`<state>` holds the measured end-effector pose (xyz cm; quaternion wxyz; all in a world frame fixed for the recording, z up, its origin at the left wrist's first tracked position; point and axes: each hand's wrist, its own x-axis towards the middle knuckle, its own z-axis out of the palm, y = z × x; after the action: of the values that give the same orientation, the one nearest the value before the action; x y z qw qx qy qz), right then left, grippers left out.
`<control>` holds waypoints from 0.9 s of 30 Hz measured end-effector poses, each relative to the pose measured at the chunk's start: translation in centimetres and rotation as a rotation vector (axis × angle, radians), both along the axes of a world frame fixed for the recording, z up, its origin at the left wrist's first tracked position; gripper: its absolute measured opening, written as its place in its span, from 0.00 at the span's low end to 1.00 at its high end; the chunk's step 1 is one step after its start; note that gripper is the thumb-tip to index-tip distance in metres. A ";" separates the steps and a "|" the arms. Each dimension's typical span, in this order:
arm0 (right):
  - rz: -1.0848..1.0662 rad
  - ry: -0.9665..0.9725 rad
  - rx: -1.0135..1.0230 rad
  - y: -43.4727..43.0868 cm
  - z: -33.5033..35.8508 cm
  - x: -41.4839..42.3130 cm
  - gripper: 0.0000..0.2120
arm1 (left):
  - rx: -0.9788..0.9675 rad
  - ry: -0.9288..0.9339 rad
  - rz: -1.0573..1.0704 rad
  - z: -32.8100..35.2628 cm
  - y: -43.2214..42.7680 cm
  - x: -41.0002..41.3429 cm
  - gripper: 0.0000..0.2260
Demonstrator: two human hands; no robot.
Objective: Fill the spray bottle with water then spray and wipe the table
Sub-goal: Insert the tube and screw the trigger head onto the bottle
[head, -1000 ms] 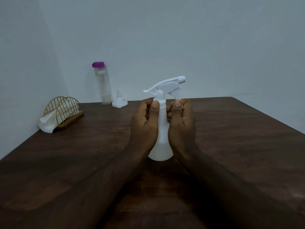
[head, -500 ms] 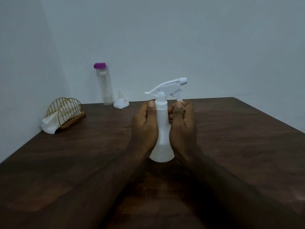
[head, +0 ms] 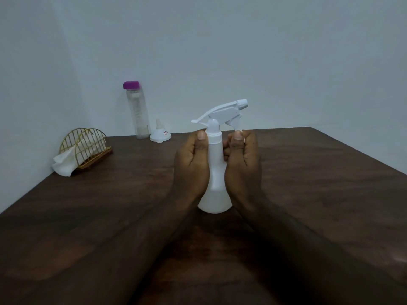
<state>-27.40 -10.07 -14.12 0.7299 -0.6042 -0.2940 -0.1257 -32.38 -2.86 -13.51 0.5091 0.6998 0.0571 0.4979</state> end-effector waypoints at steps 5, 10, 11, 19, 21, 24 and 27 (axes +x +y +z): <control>-0.007 -0.026 -0.011 0.0 0.1 0.2 0.11 | -0.003 0.017 -0.014 0.0 0.1 0.1 0.12; -0.013 -0.032 -0.018 0.0 0.1 0.1 0.11 | 0.052 0.029 0.009 -0.4 0.5 0.1 0.13; -0.011 -0.031 -0.020 0.0 0.1 0.1 0.11 | 0.045 0.022 0.006 -0.4 0.5 0.0 0.13; 0.024 -0.007 -0.016 -0.2 0.1 -0.1 0.11 | 0.009 0.009 -0.007 -0.1 0.0 0.0 0.10; 0.020 -0.013 -0.014 -0.3 0.1 -0.2 0.11 | 0.035 0.039 -0.016 -0.2 0.2 0.0 0.08; -0.002 -0.024 -0.003 -0.2 0.1 -0.2 0.10 | 0.059 0.036 -0.010 -0.4 0.4 0.1 0.12; 0.000 -0.025 -0.010 -0.1 0.0 -0.1 0.10 | 0.027 0.009 -0.041 -0.2 0.2 -0.1 0.13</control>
<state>-27.52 -10.17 -14.08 0.7230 -0.6063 -0.3038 -0.1317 -32.46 -2.69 -13.72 0.5094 0.7098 0.0385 0.4850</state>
